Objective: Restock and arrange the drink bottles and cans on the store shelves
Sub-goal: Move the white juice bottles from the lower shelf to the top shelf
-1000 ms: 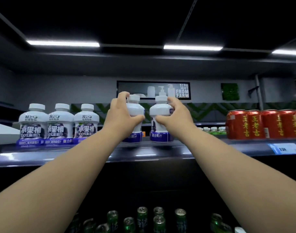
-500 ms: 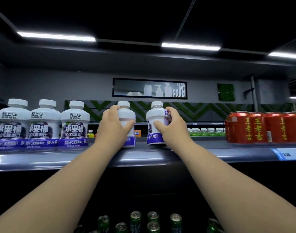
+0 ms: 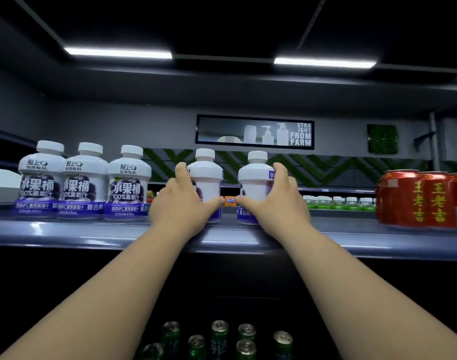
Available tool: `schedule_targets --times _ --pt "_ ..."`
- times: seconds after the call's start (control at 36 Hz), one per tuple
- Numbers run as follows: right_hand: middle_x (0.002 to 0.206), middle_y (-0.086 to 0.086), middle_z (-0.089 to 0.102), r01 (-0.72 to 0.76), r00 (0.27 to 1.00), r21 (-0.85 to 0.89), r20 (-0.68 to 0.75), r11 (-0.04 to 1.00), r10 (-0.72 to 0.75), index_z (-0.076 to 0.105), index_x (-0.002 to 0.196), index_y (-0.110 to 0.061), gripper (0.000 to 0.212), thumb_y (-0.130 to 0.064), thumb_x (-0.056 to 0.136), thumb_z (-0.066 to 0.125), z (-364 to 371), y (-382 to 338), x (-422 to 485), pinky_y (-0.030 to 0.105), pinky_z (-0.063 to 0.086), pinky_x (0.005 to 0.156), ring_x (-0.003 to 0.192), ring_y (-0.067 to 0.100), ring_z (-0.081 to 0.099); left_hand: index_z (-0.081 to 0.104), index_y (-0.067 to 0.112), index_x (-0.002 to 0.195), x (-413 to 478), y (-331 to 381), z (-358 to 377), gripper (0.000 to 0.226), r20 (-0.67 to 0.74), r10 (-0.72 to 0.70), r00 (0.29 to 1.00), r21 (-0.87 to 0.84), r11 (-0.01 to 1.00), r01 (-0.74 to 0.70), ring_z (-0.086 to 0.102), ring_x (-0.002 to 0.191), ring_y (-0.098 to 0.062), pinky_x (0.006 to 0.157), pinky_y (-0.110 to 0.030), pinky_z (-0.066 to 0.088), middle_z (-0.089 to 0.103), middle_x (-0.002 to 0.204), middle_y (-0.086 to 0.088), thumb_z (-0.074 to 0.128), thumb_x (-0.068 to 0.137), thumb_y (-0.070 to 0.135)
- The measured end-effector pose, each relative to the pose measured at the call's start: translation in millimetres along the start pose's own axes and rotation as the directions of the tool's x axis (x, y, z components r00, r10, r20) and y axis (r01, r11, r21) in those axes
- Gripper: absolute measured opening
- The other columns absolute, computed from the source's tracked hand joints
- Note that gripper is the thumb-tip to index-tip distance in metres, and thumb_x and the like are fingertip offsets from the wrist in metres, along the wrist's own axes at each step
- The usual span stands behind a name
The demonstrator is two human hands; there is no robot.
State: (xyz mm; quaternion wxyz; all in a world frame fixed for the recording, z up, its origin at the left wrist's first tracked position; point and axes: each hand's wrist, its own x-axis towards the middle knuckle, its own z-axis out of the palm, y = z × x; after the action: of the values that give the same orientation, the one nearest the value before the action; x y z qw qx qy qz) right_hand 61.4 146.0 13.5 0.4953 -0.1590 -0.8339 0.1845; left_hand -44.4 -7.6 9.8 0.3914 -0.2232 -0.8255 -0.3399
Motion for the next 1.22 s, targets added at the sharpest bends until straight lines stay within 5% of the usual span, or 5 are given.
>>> schedule_targets --times 0.22,0.36,0.53,0.94,1.22 --pt "0.137 0.01 0.055 0.009 1.0 -0.131 -0.01 0.991 -0.01 -0.001 0.157 -0.017 0.1 -0.056 0.089 0.061 6 1 0 0.038 0.039 0.075 0.116 0.034 0.057 0.008 0.022 0.151 -1 0 1 0.086 0.041 0.03 0.999 -0.005 1.0 -0.03 0.059 0.106 -0.036 0.077 -0.042 0.043 0.059 0.125 -0.014 0.05 0.087 0.06" --pt "0.135 0.012 0.057 0.012 0.999 -0.223 -0.026 0.975 -0.018 -0.004 0.156 -0.015 0.119 -0.075 0.077 0.063 9 -2 0 0.042 0.045 0.085 0.121 0.034 0.058 0.009 0.019 0.148 -1 2 2 0.113 0.051 0.009 0.999 0.022 1.0 -0.01 0.055 0.121 -0.035 0.087 -0.045 0.045 0.053 0.134 -0.014 0.058 0.069 0.083" --pt "0.129 0.012 0.062 0.011 1.0 -0.172 -0.003 0.985 -0.012 0.001 0.155 -0.015 0.105 -0.062 0.085 0.063 7 1 1 0.041 0.04 0.08 0.116 0.035 0.06 -0.008 0.02 0.157 1 0 0 0.098 0.074 -0.01 0.997 -0.01 1.0 0.01 0.058 0.11 -0.034 0.082 -0.042 0.045 0.058 0.13 -0.014 0.049 0.087 0.058" --pt "0.142 0.009 0.054 -0.056 0.993 -0.174 0.097 0.983 0.074 -0.008 0.157 -0.022 0.118 -0.069 0.078 0.065 5 -8 -1 0.043 0.046 0.093 0.122 0.031 0.057 -0.012 0.018 0.156 4 -3 -4 0.126 0.165 0.009 0.986 -0.095 0.995 0.007 0.05 0.129 -0.03 0.088 -0.041 0.04 0.047 0.148 -0.01 0.059 0.072 0.078" --pt "0.125 0.001 0.055 -0.094 0.99 -0.07 0.095 0.993 0.1 0.019 0.141 -0.023 0.105 -0.077 0.067 0.069 0 -13 -8 0.046 0.049 0.093 0.109 0.029 0.058 -0.004 0.017 0.156 2 -5 -6 0.119 0.137 0.039 0.99 -0.148 0.989 -0.019 0.051 0.127 -0.032 0.09 -0.041 0.041 0.049 0.143 -0.011 0.063 0.073 0.071"
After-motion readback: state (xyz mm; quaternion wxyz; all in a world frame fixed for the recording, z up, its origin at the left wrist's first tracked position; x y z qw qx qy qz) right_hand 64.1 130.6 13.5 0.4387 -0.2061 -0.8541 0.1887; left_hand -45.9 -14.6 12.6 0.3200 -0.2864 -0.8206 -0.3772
